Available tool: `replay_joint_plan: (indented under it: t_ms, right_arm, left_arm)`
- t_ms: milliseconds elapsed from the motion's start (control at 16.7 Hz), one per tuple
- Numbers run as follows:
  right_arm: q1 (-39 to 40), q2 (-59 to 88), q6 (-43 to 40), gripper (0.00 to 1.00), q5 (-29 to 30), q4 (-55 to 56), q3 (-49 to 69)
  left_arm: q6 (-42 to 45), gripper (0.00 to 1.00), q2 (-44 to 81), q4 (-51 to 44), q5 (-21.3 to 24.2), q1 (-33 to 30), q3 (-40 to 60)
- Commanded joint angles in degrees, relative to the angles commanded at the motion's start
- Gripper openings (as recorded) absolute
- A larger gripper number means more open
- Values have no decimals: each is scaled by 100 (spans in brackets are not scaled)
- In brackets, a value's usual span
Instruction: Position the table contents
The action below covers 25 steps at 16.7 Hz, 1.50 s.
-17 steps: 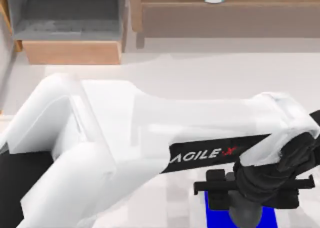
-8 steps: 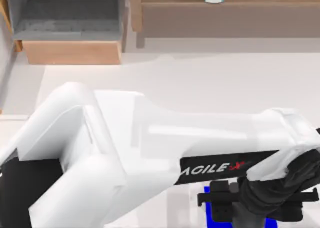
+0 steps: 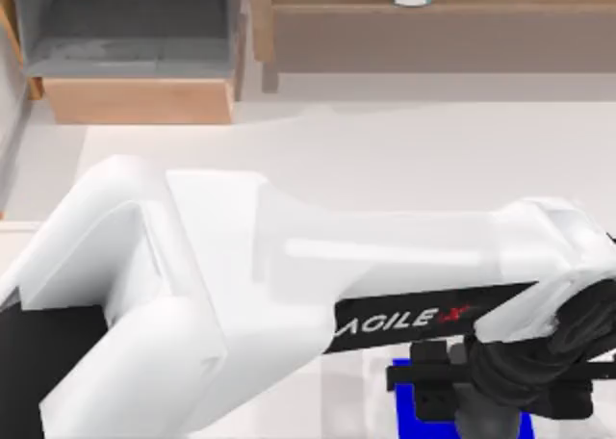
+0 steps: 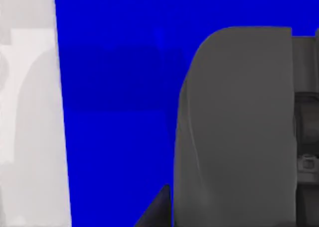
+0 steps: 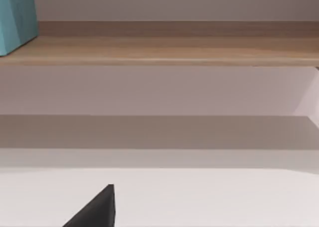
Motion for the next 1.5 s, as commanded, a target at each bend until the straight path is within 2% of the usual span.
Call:
replay_joint_plan:
  t_ms: [1440, 1500]
  right_arm:
    - [0, 0, 0, 100, 0, 0, 0]
    - [0, 0, 0, 100, 0, 0, 0]
  left_arm:
    - [-5, 0, 214, 165, 0, 13, -223]
    - [-5, 8, 214, 165, 0, 13, -223]
